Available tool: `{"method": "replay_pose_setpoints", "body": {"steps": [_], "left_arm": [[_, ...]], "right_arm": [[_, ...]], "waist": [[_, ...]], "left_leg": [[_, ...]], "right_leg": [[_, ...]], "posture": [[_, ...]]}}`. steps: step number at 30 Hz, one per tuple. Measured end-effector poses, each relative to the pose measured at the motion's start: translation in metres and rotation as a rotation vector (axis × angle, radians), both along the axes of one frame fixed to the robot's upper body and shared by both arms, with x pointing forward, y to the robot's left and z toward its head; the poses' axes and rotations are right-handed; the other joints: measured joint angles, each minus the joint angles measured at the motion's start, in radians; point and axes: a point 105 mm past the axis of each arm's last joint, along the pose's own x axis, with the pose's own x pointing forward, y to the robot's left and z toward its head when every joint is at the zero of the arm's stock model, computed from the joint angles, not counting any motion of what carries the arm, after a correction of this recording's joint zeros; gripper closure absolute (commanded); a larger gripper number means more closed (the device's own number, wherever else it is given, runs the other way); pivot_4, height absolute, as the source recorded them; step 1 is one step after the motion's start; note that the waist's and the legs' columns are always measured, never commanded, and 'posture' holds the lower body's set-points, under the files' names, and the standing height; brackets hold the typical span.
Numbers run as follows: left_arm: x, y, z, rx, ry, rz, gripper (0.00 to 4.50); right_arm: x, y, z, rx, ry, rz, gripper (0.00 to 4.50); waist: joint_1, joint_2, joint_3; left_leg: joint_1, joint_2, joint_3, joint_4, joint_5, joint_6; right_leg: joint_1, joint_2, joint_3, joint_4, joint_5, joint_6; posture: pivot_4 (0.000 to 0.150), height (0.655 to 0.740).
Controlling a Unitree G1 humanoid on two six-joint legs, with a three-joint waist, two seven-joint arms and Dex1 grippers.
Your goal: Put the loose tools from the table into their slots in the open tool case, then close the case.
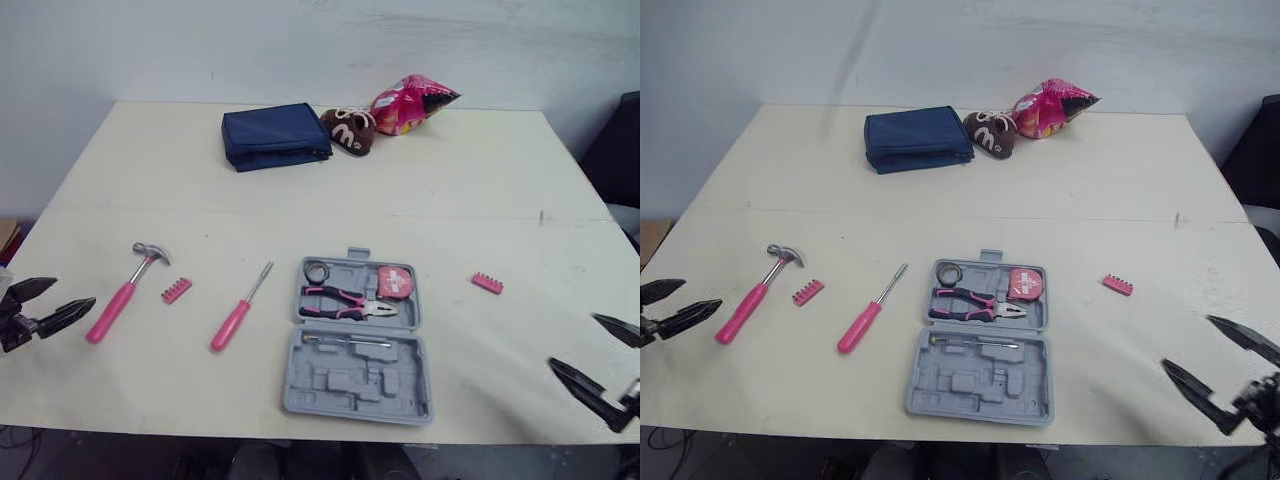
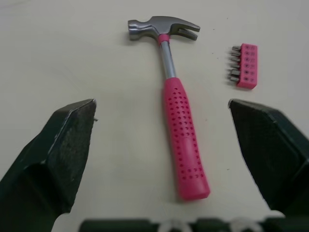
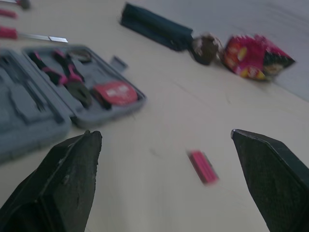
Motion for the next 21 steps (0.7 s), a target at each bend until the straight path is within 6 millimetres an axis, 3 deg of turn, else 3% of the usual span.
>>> {"method": "replay_pose_setpoints", "body": {"steps": [3,9,16,18,21], "left_arm": [[0.010,-0.009,-0.013,-0.037,0.059,0.045,0.03],[0.036,-0.025,-0.019,-0.023,0.115,0.028,0.03],[0.057,-0.032,-0.026,0.016,0.171,0.001,0.03],[0.060,-0.032,-0.028,0.022,0.179,-0.006,0.57],[0.063,-0.027,-0.033,0.031,0.186,0.014,1.71]], "right_arm": [[0.005,0.033,0.007,0.043,-0.037,0.107,0.00],[0.002,0.077,0.014,0.074,-0.071,0.283,0.00],[0.006,0.088,0.017,0.066,-0.105,0.316,0.00],[0.006,0.088,0.017,0.059,-0.105,0.313,0.00],[0.004,0.087,0.014,0.048,-0.102,0.305,0.00]], "waist": [[0.007,-0.001,0.001],[0.023,-0.003,0.001],[0.028,-0.001,0.000],[0.030,0.001,-0.001],[0.030,0.006,-0.004]], "left_leg": [[-0.001,0.000,-0.002,0.002,0.000,0.000],[-0.001,0.000,-0.002,0.005,0.000,0.000],[0.001,0.000,-0.002,0.005,0.002,0.000],[0.001,0.000,-0.002,0.005,0.002,0.000],[0.002,0.000,-0.002,0.005,0.002,0.001]], "right_leg": [[0.000,0.000,-0.002,0.001,0.000,0.000],[0.000,0.000,-0.002,0.004,0.000,0.000],[0.000,0.001,-0.002,0.007,0.000,0.000],[0.000,0.001,-0.002,0.007,0.000,0.000],[0.000,0.001,-0.002,0.007,0.000,0.000]], "posture": [[0.150,0.7400],[0.150,0.7400],[0.150,0.7400],[0.150,0.7400],[0.150,0.7400]]}}
